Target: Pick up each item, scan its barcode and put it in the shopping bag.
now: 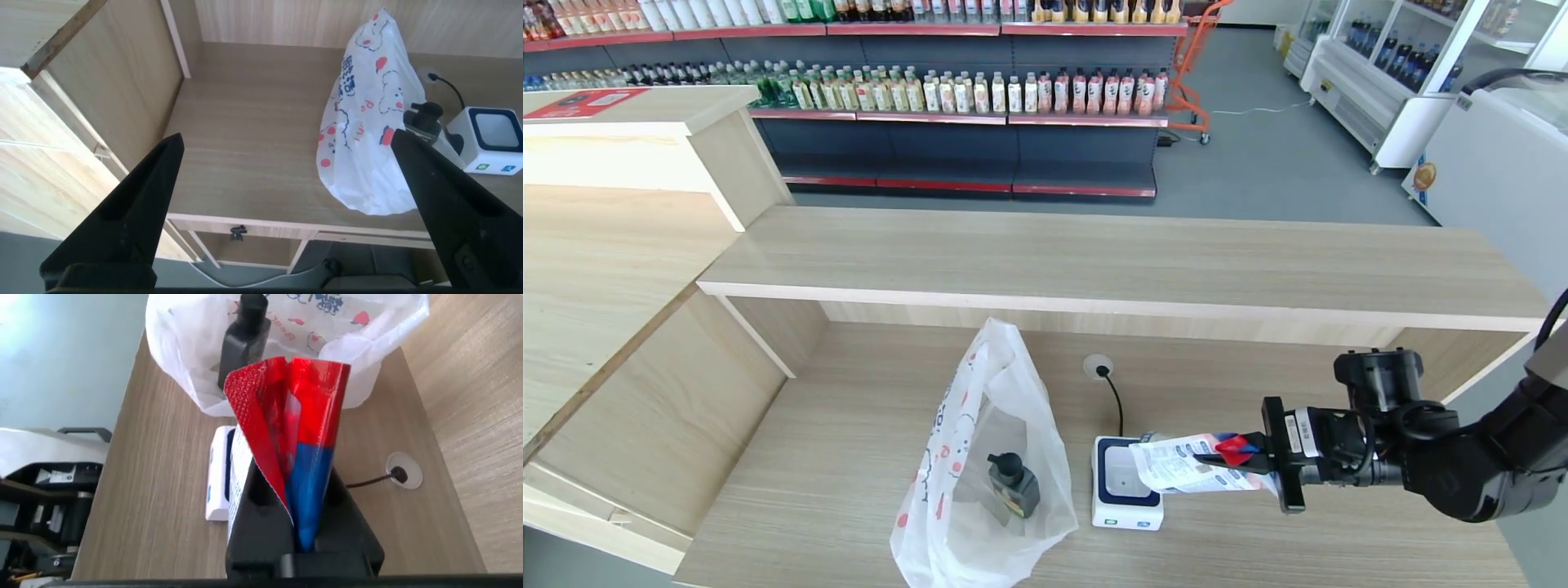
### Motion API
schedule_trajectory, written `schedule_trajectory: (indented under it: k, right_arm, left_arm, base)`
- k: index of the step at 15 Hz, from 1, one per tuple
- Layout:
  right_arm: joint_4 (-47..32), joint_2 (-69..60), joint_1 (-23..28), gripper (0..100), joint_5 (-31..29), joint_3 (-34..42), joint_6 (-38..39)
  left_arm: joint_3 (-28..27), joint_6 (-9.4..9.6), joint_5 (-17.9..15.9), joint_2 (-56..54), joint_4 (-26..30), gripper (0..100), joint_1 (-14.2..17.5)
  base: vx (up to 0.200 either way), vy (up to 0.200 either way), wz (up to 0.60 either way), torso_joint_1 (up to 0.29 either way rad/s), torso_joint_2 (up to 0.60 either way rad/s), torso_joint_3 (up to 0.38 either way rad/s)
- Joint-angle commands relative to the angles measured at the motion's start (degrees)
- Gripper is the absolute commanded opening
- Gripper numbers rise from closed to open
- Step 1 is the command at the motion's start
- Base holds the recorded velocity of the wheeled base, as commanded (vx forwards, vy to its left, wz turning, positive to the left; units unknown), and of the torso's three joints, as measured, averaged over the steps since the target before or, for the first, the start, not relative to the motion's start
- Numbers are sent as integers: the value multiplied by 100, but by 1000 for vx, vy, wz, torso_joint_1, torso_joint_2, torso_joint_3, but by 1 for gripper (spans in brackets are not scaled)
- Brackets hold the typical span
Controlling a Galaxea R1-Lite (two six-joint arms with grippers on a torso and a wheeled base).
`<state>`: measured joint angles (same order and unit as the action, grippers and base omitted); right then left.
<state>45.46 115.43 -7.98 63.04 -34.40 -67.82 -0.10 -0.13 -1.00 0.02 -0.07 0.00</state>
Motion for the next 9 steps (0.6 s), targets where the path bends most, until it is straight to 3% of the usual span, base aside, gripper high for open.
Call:
schedule_trajectory:
  k: [1, 5, 9]
  right_arm:
    - [7, 304, -151, 0, -2, -269, -30]
    - [51, 524, -221, 0, -2, -330, -83]
    - [95, 920, -309, 0, 279, -849, -294]
  left_arm:
    - [1, -4, 3, -2, -1, 100, 0]
    - [1, 5, -6, -2, -1, 100, 0]
    - [1, -4, -6, -2, -1, 100, 0]
  base:
    - [0, 0, 0, 0, 0, 0]
    - [0, 0, 0, 0, 0, 0]
    - [0, 0, 0, 0, 0, 0]
